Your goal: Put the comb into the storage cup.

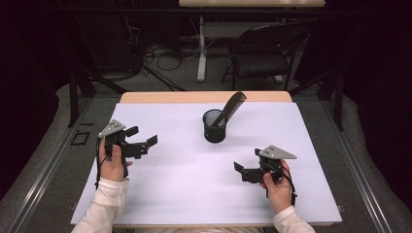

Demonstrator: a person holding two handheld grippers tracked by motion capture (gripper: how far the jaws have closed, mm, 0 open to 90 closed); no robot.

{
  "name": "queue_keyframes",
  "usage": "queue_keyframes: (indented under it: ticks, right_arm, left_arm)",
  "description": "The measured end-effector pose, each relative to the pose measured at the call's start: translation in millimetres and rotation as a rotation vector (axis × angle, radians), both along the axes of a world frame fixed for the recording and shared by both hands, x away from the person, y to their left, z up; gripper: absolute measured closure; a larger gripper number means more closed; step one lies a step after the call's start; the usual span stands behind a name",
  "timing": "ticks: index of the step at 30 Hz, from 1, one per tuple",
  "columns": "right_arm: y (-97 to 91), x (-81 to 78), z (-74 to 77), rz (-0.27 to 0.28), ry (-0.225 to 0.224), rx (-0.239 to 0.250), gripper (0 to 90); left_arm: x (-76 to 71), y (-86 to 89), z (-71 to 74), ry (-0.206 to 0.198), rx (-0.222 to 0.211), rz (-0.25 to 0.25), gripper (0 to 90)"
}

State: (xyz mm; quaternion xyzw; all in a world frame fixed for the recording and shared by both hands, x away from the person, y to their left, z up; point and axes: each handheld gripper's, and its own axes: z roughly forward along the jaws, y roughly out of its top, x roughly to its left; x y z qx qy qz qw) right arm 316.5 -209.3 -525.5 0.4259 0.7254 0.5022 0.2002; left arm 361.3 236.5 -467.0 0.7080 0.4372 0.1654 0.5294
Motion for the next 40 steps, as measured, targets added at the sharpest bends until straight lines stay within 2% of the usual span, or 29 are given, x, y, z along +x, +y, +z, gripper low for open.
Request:
queue_keyframes:
  ticks: [3,5,13,22,27,40]
  right_arm:
    - [-2.1,0.2,-2.3,-0.004,0.009,-0.006,3.0]
    - [-2.7,0.7,-3.5,-0.010,0.014,0.010,3.3]
    - [-3.5,0.7,-5.3,-0.014,0.025,-0.008,3.7]
    - [-3.9,1.7,-6.4,-0.016,0.027,-0.004,3.9]
    - [-3.8,2.3,-7.4,-0.024,0.028,-0.024,4.5]
    - [-5.8,3.0,-8.9,-0.032,0.041,-0.019,5.6]
  left_arm:
    - [1.0,-0.4,-1.2,0.004,0.004,0.002,6.9]
    - [1.5,-0.7,-1.5,0.005,0.007,0.002,6.9]
    - [2.4,-0.6,-1.7,0.005,0.005,0.004,6.9]
    - [3.1,-0.2,-2.2,0.004,0.007,0.004,6.9]
    - [3.2,-0.3,-2.5,0.007,0.007,0.004,6.9]
    - [3.7,1.1,-2.2,0.006,0.000,0.008,6.9]
